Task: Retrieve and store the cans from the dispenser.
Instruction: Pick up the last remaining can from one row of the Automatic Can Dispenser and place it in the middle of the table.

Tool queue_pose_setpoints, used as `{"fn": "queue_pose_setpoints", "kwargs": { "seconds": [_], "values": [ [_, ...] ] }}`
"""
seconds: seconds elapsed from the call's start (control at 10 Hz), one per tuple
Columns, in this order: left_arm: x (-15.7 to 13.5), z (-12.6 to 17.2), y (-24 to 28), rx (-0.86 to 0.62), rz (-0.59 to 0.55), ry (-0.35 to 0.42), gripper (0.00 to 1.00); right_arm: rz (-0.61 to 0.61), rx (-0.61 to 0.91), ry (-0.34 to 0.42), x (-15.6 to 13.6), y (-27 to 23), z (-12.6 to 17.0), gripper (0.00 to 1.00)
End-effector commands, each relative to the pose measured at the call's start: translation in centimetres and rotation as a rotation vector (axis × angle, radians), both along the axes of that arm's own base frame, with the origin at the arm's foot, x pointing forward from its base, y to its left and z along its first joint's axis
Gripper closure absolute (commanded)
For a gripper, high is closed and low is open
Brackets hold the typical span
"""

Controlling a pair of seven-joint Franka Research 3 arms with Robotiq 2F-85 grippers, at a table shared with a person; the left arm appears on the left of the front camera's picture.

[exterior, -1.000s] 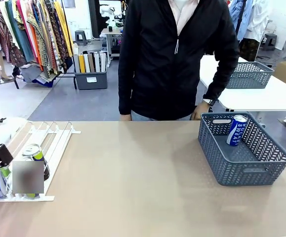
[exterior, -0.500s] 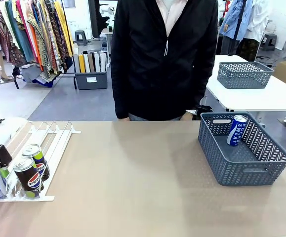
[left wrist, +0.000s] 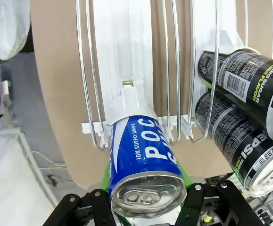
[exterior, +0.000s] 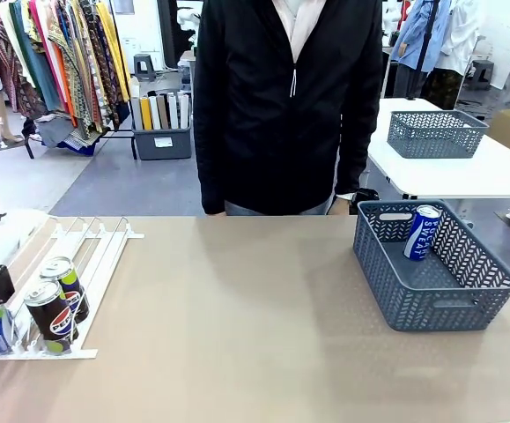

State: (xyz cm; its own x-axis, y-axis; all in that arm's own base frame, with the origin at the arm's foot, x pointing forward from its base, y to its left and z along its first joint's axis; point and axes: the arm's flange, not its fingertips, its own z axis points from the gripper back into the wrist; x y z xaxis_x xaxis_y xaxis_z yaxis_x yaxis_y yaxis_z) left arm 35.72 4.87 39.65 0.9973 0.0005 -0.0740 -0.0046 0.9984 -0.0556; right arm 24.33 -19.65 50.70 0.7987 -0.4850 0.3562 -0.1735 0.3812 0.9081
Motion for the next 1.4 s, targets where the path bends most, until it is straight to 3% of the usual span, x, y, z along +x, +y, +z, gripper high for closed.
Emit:
{"fn": "queue_pose_setpoints", "kwargs": {
  "seconds": [0.0, 0.6, 0.7, 0.8, 0.9, 1.3],
  "values": [
    [-0.85, -0.78, -0.47, 0.026, 0.024, -0.012, 1.0, -0.003, 0.003, -0.036, 0.28, -0.02, 0.19, 0.0],
    [-0.82, -0.64, -0.02, 0.025, 0.031, -0.008, 1.0, -0.003, 0.003, -0.036, 0.28, -0.02, 0.19, 0.0],
    [-0.78, -0.57, -0.09, 0.02, 0.026, 0.0, 0.61, -0.003, 0.003, -0.036, 0.28, -0.02, 0.19, 0.0],
    [-0.82, -0.52, -0.09, 0.012, 0.025, 0.0, 0.05, -0.003, 0.003, -0.036, 0.28, -0.02, 0.19, 0.0],
    [-0.82, -0.53, -0.06, 0.012, 0.024, -0.005, 0.0, -0.003, 0.003, -0.036, 0.28, -0.02, 0.19, 0.0],
    [-0.89, -0.34, 0.12, 0.005, 0.033, -0.036, 0.0, -0.003, 0.003, -0.036, 0.28, -0.02, 0.19, 0.0]
  ]
}}
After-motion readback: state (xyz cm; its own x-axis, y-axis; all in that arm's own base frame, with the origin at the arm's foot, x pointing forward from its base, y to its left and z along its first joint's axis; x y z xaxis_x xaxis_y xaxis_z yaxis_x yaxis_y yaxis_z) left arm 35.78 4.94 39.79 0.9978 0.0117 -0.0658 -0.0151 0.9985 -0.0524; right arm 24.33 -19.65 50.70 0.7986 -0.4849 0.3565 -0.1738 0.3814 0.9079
